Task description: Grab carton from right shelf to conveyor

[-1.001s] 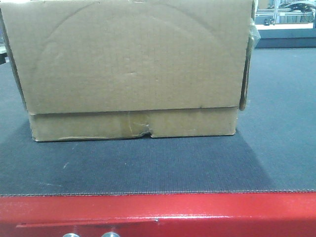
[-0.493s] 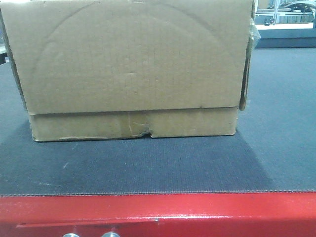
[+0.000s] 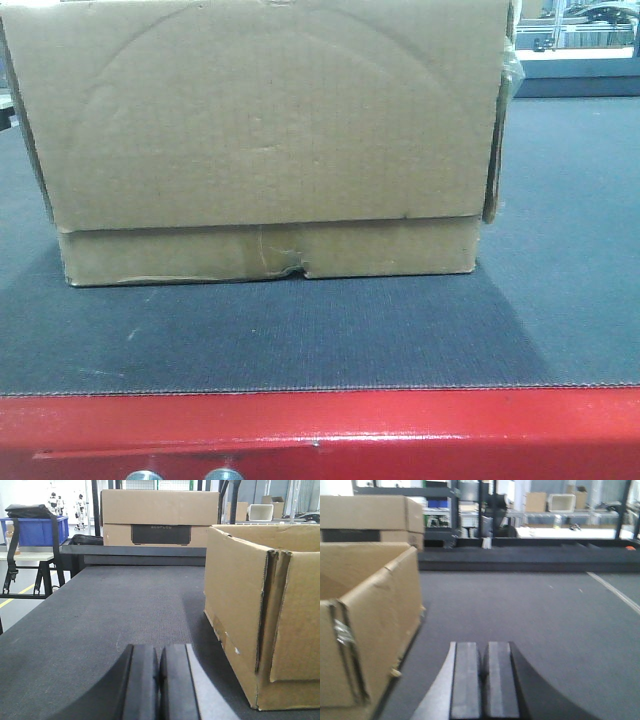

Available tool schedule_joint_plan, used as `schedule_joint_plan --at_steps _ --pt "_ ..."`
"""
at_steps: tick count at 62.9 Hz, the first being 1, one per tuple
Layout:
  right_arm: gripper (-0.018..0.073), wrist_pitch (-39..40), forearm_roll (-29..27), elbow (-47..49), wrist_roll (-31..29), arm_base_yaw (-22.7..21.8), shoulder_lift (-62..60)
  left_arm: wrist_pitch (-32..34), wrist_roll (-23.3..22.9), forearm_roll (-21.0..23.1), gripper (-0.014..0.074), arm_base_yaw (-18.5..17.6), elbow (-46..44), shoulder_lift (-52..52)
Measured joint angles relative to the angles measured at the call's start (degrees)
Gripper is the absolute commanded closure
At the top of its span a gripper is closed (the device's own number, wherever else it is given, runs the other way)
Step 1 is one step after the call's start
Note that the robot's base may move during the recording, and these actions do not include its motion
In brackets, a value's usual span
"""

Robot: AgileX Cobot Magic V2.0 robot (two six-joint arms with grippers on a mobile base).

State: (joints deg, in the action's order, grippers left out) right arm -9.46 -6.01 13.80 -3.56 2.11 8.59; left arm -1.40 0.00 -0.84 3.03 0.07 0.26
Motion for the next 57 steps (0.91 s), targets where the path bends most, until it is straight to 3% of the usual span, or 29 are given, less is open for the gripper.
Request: schedule_joint_plan --at_steps 21,57 --pt "0.0634 4.67 -0.49 -13.27 -0.10 -2.48 -8.08 0.00 0.30 0.00 0.0592 0.00 0.00 0.00" --pt "0.0634 4.67 -0.53 -13.80 -0.10 -2.48 -8.31 0.09 0.30 0.00 0.0592 0.00 0.04 0.00"
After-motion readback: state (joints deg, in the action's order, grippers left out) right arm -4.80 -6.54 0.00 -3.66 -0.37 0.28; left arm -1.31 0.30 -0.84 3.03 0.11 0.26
